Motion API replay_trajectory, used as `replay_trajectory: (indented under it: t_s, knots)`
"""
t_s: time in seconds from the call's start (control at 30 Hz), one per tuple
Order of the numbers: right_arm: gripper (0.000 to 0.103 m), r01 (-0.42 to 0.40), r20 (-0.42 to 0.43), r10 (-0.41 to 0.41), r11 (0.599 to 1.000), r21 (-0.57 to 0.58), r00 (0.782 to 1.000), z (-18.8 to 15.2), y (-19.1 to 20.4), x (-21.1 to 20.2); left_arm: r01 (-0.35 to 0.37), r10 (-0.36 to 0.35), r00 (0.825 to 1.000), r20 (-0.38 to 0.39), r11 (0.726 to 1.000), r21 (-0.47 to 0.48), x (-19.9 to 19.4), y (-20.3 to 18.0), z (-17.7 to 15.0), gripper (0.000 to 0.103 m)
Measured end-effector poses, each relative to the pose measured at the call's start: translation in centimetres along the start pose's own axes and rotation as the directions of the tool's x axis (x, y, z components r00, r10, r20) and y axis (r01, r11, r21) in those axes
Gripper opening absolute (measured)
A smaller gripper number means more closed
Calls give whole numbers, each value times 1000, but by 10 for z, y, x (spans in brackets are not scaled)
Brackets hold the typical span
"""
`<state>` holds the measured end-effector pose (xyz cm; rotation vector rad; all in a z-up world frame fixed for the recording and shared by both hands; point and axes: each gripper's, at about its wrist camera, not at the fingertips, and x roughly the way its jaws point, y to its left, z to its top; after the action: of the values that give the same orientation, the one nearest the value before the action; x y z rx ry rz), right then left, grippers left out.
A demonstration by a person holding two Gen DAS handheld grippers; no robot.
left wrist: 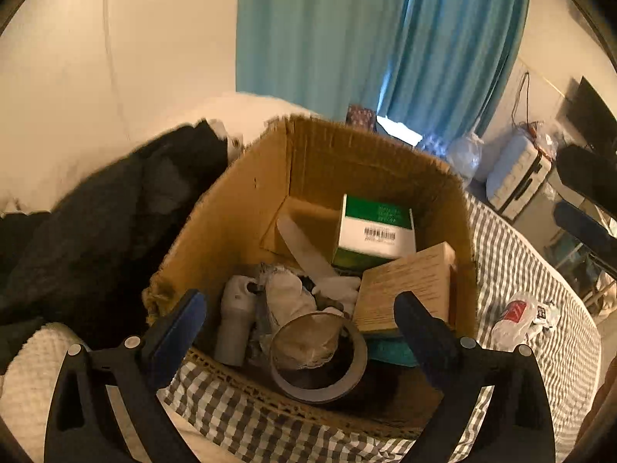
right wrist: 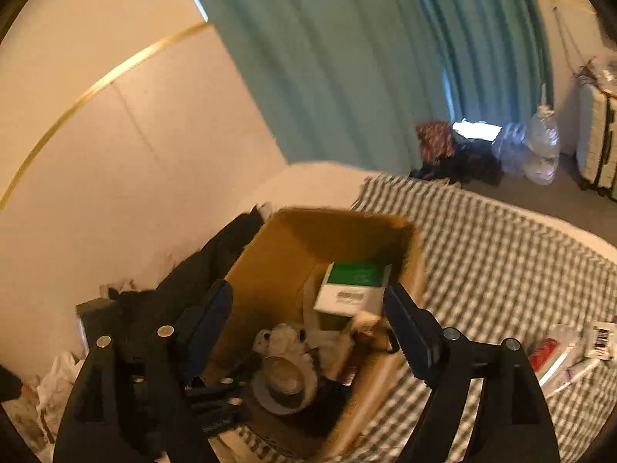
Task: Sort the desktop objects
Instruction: 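Open the left tool to drop the tape roll into the box, then move both tools back toward the cotton swab cup and tissue pack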
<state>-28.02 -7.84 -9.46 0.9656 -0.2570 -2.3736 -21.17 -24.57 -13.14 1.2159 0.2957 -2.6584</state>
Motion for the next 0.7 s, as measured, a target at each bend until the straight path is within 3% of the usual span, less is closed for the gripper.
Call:
replay_trajectory:
  t_s: [0.1,0.3,0.47,0.7]
  knots:
    - [81,17,44,-17,1000,-15,999,-6,-13,-30,-19,16,998,54,999,44,-20,-12,1,101]
    - [81,89,133,-89,996,5,987,-22,-46,-111,42,-50,993,104,996,77,-67,-56,-6,102]
    - [81,191,179,-195,981,39,964,-51,-84,-187,84,-103,985,137,987,140,-104,-105,-27,103]
    - [81,351,174,-374,925,147,911,-122,-161,-254,131,-151,985,81,967,217,-104,-182,-87,103]
